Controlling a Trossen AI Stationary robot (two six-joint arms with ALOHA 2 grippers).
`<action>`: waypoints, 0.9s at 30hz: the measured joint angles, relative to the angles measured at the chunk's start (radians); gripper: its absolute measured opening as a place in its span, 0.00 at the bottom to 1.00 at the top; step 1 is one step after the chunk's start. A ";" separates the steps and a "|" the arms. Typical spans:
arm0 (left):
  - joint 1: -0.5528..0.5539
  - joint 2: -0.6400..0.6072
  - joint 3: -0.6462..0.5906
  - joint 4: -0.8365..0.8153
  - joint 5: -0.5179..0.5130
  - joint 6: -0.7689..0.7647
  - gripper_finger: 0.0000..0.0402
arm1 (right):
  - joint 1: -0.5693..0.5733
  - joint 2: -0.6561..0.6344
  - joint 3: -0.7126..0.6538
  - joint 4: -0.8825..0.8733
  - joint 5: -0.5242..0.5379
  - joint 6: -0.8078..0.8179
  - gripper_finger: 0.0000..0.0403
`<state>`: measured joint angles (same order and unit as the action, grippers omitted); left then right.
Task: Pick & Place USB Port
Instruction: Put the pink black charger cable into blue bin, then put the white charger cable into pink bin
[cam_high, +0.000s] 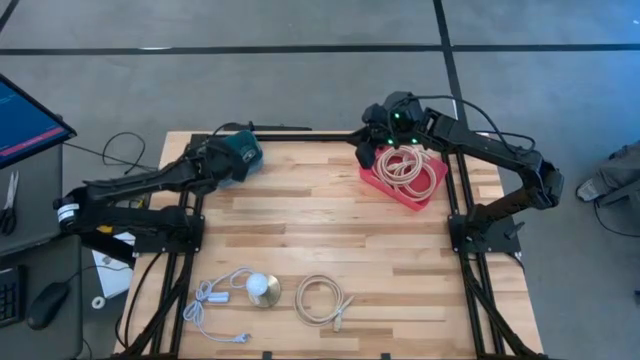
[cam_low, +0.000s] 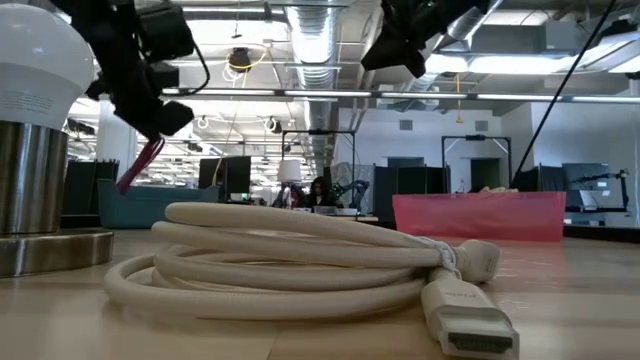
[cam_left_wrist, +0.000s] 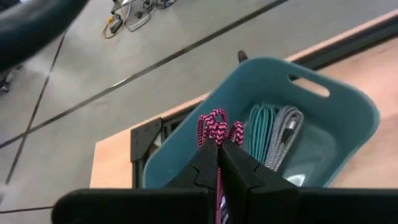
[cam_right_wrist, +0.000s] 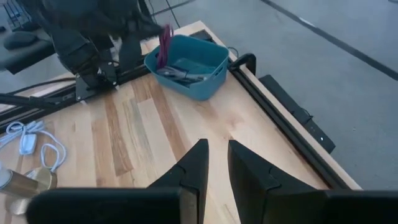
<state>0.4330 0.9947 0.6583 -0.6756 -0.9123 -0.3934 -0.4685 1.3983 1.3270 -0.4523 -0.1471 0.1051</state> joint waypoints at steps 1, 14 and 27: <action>0.002 0.000 -0.018 0.024 -0.001 0.001 0.01 | 0.000 0.000 0.000 0.007 0.000 0.000 0.13; 0.005 0.000 -0.150 0.289 -0.052 -0.009 0.12 | 0.003 0.000 0.000 0.031 -0.006 0.000 0.13; -0.001 -0.027 -0.150 0.527 0.007 0.021 0.44 | 0.001 0.000 0.000 0.026 -0.009 -0.002 0.13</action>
<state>0.4319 0.9681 0.5079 -0.1485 -0.9055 -0.3724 -0.4671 1.3983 1.3270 -0.4263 -0.1558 0.1026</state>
